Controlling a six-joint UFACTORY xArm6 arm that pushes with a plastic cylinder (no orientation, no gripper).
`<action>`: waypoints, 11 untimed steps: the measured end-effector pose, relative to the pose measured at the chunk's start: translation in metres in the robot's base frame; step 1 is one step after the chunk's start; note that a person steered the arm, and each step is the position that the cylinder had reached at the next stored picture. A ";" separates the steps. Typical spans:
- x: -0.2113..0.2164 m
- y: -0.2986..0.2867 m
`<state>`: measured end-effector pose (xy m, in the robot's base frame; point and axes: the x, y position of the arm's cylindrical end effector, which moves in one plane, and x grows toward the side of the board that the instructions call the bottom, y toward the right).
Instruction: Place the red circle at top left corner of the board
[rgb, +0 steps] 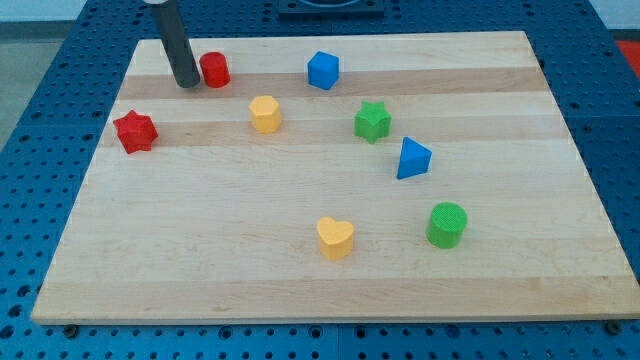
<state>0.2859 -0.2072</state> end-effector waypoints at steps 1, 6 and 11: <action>0.015 0.023; -0.021 0.009; -0.021 -0.039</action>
